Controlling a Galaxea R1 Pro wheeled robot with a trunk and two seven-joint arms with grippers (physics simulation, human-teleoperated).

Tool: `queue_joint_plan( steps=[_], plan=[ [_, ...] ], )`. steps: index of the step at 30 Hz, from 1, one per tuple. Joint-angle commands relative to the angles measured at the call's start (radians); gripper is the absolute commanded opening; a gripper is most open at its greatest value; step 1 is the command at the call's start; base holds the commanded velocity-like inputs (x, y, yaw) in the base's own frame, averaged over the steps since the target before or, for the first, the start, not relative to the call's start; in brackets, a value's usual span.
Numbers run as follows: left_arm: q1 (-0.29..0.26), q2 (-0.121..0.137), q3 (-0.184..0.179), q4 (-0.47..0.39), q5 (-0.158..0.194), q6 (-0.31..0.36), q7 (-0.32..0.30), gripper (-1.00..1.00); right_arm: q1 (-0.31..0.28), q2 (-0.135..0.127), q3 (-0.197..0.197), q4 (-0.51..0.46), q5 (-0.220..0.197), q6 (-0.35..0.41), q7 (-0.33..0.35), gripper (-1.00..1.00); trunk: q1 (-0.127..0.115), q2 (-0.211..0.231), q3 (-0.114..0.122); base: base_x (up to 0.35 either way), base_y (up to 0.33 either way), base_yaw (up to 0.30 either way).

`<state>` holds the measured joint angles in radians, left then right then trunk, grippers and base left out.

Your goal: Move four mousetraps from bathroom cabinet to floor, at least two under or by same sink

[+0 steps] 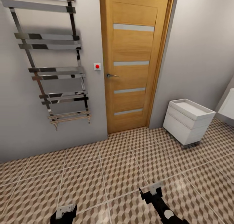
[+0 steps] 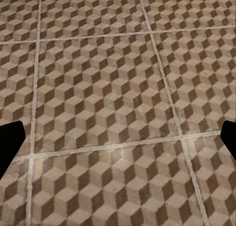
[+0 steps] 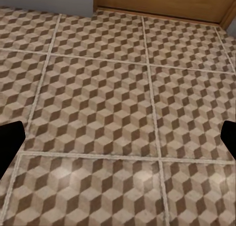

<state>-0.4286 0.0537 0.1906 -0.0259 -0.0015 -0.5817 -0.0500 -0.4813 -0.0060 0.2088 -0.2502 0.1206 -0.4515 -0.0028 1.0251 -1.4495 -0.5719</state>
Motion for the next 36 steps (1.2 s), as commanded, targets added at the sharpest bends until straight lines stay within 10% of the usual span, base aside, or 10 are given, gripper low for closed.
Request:
queue_joint_plan(
  steps=[1,36],
  plan=[
    [-0.001,0.0,0.007,0.001,0.0,-0.003,-0.005,1.0,0.0,0.0,-0.003,0.0,0.01,-0.003,0.0,1.0,0.0,0.0,-0.002,0.011,-0.023,0.198],
    [-0.001,0.0,0.007,0.001,0.0,-0.003,-0.005,1.0,0.0,0.0,-0.003,0.0,0.01,-0.003,0.0,1.0,0.0,0.0,-0.039,0.001,-0.16,0.198]
  ],
)
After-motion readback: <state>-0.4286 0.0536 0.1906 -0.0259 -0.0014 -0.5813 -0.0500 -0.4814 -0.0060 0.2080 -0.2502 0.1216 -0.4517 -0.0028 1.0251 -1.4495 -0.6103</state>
